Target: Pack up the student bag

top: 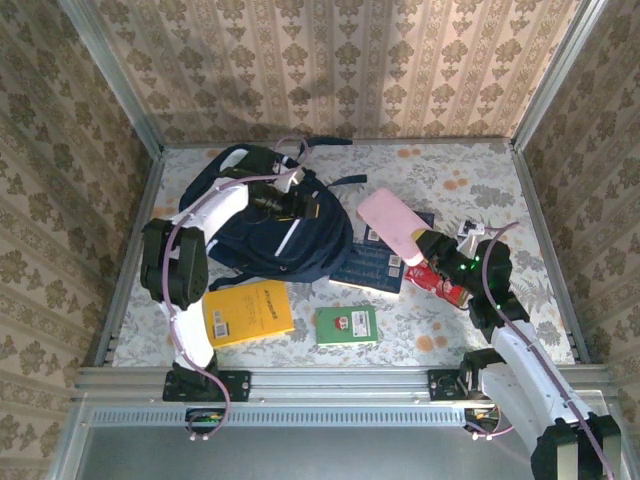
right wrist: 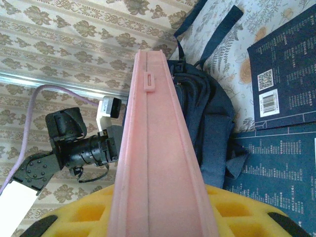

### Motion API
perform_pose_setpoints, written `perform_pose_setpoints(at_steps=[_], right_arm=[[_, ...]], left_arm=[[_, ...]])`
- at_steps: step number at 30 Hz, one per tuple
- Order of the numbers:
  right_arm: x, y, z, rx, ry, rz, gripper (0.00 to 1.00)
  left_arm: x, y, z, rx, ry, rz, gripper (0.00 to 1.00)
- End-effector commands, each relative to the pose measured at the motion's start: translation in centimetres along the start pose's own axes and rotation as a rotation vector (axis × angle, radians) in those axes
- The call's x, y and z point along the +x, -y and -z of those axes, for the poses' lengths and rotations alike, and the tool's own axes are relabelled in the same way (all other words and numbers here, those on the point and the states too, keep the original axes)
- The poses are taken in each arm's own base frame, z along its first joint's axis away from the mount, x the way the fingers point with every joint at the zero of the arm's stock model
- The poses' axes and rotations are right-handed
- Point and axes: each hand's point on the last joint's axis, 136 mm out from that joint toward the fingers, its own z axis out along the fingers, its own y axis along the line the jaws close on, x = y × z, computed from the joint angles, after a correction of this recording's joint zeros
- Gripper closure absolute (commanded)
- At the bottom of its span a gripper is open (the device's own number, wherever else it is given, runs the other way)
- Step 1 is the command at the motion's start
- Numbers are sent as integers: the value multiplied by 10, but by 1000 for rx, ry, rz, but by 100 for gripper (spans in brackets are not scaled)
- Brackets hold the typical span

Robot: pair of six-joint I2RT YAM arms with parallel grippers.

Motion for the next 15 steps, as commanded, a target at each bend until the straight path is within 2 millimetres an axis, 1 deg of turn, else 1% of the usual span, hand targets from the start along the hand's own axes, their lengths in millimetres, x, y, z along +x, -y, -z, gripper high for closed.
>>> perform_pose_setpoints(at_steps=[1,4,6,7,9,10,11,12,13,15], right_arm=[[-2,-12,-2,-73,-10,-6,74],[-3,-10,-5,-68,-18,-14,74],[-3,-10,-5,-69,-18,-15,74],[-3,-10,-5,-69,-18,-15,74],[-4,-11,-5,-70,-16,-14,74],[-4,-10,-5,-69,-18,-14,74],[-4,-10,-5,-66,-18,-14,74],[-3,-9,-5,-65,-18,-14,74],[-4,-9,-5,-65,-17,-14,74],[-4,-8,-5,-62,-18,-10,74]], left_arm=[[-1,2,-4,36,-13,0,26],[0,1,-10,44,-17,14,30],[3,4,-16,71,-28,21,33],[4,0,-19,59,-32,28,34],[7,-2,-26,58,-43,37,39],[9,-9,-30,25,-49,41,44],[10,-10,-33,12,-55,40,50],[11,-12,-36,3,-63,38,57],[13,-12,-39,-3,-73,32,66],[13,-12,-40,-25,-84,17,79]])
